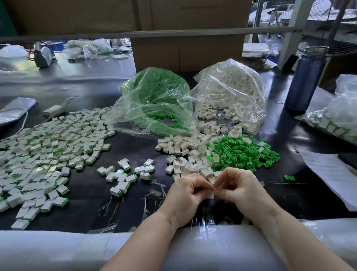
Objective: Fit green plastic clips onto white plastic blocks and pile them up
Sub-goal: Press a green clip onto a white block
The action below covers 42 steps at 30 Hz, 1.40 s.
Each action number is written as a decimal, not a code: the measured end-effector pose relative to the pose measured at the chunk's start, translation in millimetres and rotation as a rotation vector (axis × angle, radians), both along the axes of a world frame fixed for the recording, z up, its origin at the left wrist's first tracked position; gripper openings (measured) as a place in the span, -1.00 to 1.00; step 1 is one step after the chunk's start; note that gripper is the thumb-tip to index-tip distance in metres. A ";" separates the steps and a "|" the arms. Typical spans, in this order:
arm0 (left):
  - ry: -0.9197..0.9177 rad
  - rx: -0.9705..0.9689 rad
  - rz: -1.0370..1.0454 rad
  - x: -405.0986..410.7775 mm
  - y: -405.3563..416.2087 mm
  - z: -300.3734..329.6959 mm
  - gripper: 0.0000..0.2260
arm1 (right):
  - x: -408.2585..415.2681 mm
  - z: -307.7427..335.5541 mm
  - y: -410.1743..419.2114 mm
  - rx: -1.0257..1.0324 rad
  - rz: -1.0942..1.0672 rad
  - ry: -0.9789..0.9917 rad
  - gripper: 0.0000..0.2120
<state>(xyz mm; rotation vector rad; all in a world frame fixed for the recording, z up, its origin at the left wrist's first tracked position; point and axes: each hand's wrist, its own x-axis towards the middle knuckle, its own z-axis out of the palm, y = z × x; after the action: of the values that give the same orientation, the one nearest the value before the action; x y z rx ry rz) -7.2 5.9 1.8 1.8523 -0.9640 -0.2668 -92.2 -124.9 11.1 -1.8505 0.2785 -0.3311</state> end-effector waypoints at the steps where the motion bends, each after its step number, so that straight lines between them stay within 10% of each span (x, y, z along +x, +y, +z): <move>1: -0.015 0.005 -0.005 -0.1 0.2 -0.3 -0.91 | 0.3 -0.3 0.1 -0.001 0.004 0.001 -0.78; 42: 0.101 0.069 0.022 0.7 1.6 -3.2 -0.91 | 6.2 -5.5 1.0 0.000 -0.027 0.017 -0.75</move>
<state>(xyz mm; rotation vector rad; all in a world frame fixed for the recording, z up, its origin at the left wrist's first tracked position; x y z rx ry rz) -6.6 7.5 -1.3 1.8925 -0.8742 -0.3801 -86.0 -123.9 5.6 -1.8519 0.3161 -0.3342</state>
